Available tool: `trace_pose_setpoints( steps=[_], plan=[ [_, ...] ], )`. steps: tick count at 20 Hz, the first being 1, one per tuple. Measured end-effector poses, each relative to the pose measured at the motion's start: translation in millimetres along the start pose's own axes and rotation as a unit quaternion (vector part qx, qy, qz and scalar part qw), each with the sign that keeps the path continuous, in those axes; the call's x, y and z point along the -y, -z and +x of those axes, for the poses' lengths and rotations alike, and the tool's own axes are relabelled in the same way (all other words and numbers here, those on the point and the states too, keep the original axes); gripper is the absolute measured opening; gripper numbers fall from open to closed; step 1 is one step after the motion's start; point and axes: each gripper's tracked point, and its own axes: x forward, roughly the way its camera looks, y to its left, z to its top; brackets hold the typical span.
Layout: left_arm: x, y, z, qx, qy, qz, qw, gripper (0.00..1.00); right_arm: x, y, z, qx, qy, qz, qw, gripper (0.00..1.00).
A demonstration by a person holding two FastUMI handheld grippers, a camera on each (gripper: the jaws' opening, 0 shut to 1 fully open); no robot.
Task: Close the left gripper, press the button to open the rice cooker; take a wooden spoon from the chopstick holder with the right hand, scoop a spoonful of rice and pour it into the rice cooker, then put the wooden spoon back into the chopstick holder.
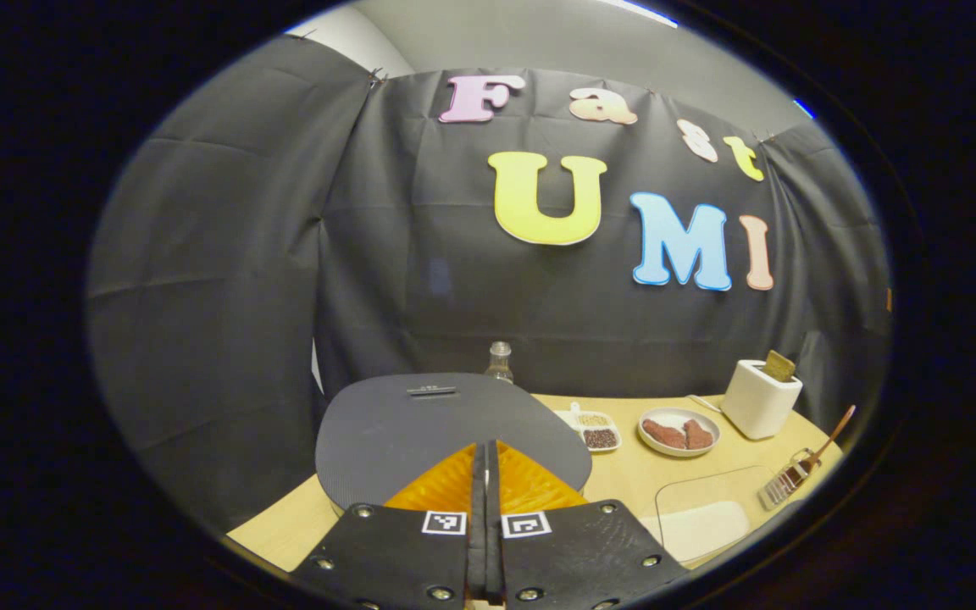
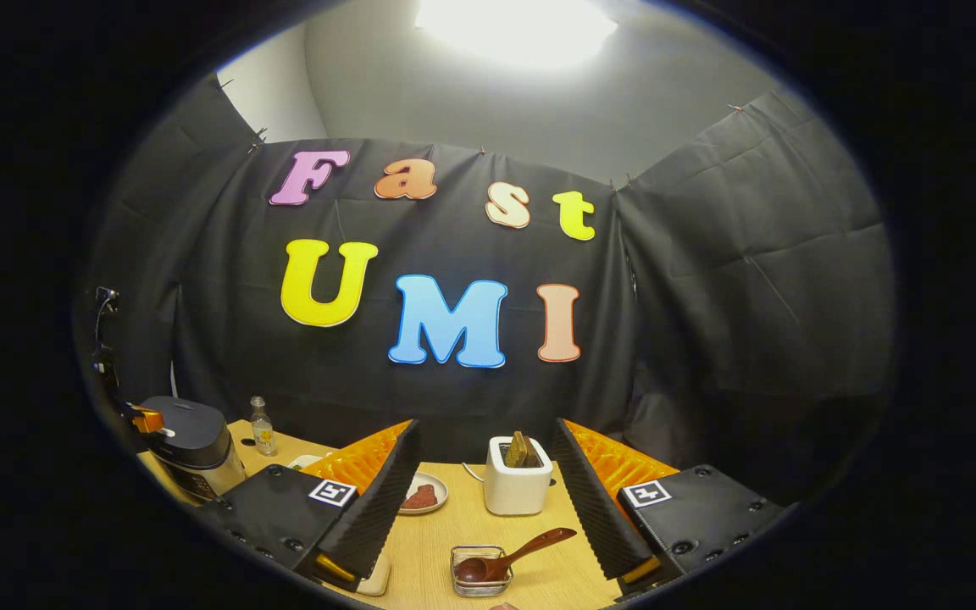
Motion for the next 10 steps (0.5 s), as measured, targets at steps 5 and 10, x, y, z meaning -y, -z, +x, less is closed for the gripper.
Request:
trace_pose_setpoints(
  steps=[5,10],
  plan=[
    [-1,22,2,-0.016,-0.003,-0.006,1.0,0.0,-2,-1,3,-0.001,0.001,-0.003,1.0,0.98],
    [0,27,3,-0.008,-0.019,0.029,0.999,0.02,-6,0,5,-0.002,-0.006,0.0,1.0,0.98]
  ],
)
